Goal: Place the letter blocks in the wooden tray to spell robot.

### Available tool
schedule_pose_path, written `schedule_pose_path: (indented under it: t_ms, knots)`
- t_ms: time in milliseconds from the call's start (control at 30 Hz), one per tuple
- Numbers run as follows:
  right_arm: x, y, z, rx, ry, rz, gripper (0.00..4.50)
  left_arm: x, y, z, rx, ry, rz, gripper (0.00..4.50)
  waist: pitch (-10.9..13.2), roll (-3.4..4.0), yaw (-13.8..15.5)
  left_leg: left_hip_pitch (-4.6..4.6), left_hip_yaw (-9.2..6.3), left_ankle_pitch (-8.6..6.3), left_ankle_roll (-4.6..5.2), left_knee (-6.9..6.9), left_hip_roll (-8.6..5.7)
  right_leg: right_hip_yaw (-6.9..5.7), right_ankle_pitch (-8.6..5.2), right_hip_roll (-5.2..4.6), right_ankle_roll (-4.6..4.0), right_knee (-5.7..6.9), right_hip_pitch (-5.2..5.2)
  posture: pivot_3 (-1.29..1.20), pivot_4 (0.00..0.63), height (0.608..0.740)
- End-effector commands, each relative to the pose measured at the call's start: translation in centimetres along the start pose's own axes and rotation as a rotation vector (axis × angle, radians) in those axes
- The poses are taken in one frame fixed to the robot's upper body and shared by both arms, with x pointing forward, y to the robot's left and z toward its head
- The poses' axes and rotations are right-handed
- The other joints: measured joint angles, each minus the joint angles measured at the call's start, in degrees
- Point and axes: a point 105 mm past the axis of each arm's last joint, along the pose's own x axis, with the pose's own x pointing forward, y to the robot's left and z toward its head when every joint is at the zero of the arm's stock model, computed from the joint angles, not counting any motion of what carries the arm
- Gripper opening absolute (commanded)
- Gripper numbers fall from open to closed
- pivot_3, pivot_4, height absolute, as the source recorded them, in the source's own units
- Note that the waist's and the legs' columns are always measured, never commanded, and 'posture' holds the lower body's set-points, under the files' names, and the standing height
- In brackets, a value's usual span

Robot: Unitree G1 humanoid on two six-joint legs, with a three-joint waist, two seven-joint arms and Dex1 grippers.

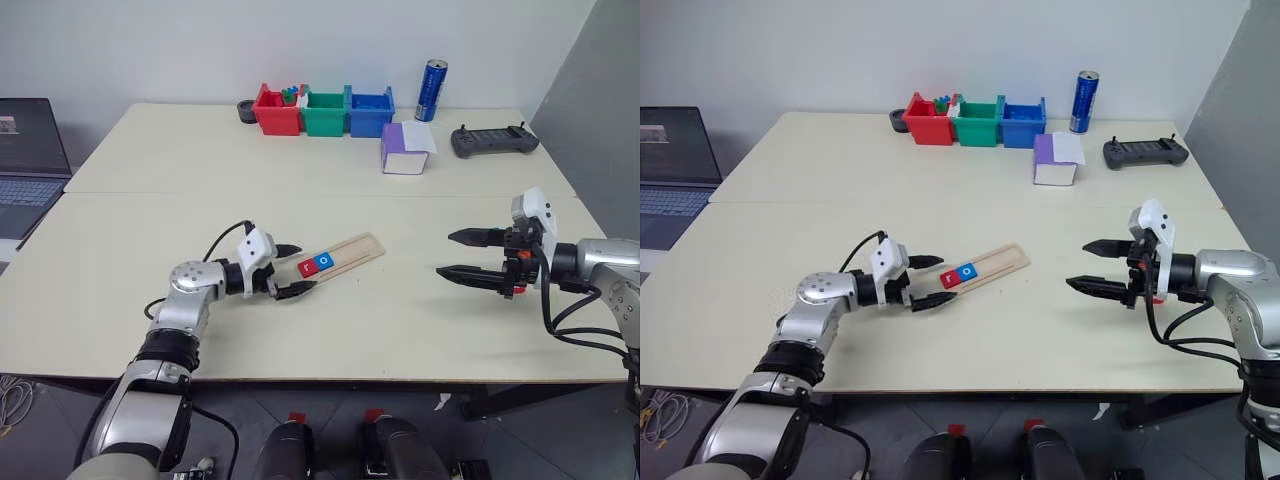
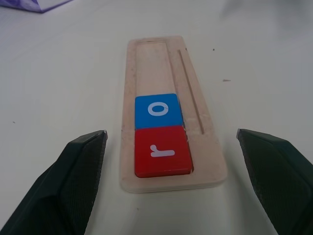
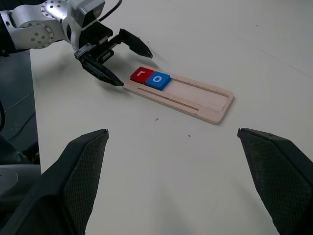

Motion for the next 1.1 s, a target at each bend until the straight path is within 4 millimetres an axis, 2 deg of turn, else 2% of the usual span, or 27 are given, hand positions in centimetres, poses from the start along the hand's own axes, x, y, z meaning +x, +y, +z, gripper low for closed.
schedule_pose_path:
  t_ms: [33, 367, 733, 1100]
  knots:
    - [-0.4, 0.2, 1.1, -0.035, -0.029, -0.009, 4.49, 0.7, 0.5, 1.1, 0.058, -0.015, -0.004, 4.50, 0.0, 0.00, 0.1, -0.01, -0.01, 0.00, 0.00, 0.01, -0.01, -0.01, 0.00, 0.00, 0.00, 0.00, 0.00, 0.00, 0.150, 0.740]
    - [-0.3, 0.2, 0.9, -0.039, -0.026, -0.010, 4.49, 1.2, 0.3, -0.4, 0.068, 0.057, -0.021, 4.50, 0.0, -0.01, 0.0, -0.01, -0.01, -0.01, 0.01, 0.01, 0.00, -0.02, 0.00, 0.00, 0.00, 0.00, 0.00, 0.00, 0.150, 0.740]
    - [-0.3, 0.2, 0.8, -0.040, -0.025, -0.010, 4.49, 2.4, 0.7, -0.4, 0.046, 0.054, 0.007, 4.50, 0.0, -0.02, 0.1, -0.02, -0.03, -0.02, 0.03, 0.09, -0.01, -0.03, 0.03, 0.00, 0.04, 0.00, 0.04, 0.00, 0.150, 0.740]
    - [-0.2, 0.3, 0.7, -0.040, -0.036, -0.018, 4.49, 3.0, 0.4, -0.8, 0.045, 0.115, -0.042, 4.50, 0.0, -0.02, 0.1, -0.01, -0.04, -0.02, 0.04, 0.10, -0.01, -0.03, 0.03, 0.00, 0.05, 0.00, 0.04, 0.00, 0.150, 0.740]
